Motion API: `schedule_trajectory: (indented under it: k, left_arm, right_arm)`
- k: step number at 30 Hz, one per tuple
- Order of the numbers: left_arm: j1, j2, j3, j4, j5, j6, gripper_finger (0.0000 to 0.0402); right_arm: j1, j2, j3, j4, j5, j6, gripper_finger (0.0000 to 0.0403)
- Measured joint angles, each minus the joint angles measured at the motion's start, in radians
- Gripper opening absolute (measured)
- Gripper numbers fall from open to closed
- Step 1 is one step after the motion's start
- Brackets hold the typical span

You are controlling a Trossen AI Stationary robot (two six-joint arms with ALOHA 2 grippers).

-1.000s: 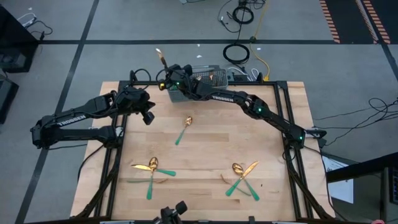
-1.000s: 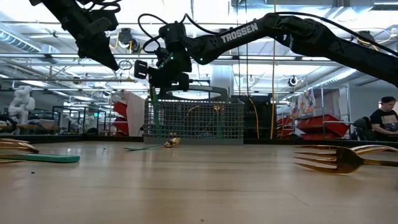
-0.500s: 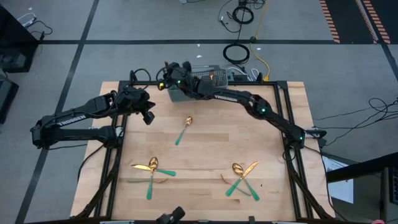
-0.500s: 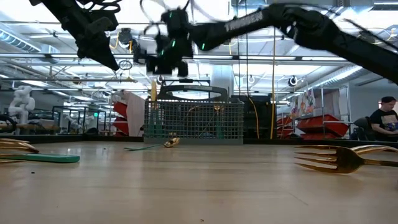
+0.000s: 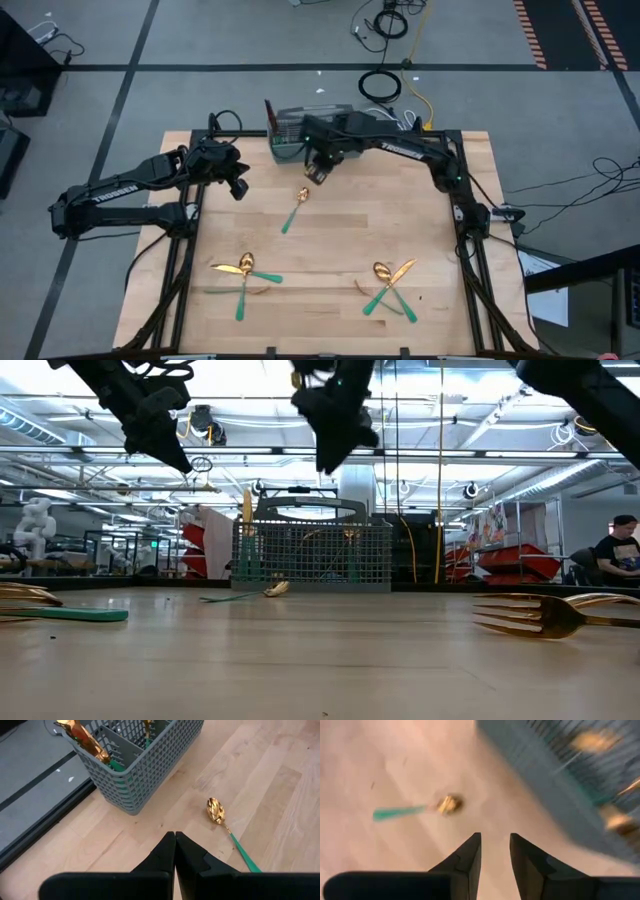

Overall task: Sort silverware
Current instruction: Put the green spoon into the gray bin

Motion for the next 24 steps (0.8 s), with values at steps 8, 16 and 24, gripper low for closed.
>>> schedule_trajectory:
  k: [8,16,24]
  left_arm:
    - [0.0,0.0,0.0,-0.001,0.0,-0.027,0.001]
    - [0.0,0.0,0.0,-0.002,0.0,-0.029,0.001]
    - [0.0,0.0,0.0,-0.003,0.0,-0.037,0.001]
  right_arm:
    - [0.025,0.209,0.0,0.124,-0.228,-0.019,0.0135]
    - [0.001,0.322,0.0,0.17,-0.238,-0.014,0.0221]
    - [-0.031,0.326,0.002,0.262,-0.204,0.002,0.0244]
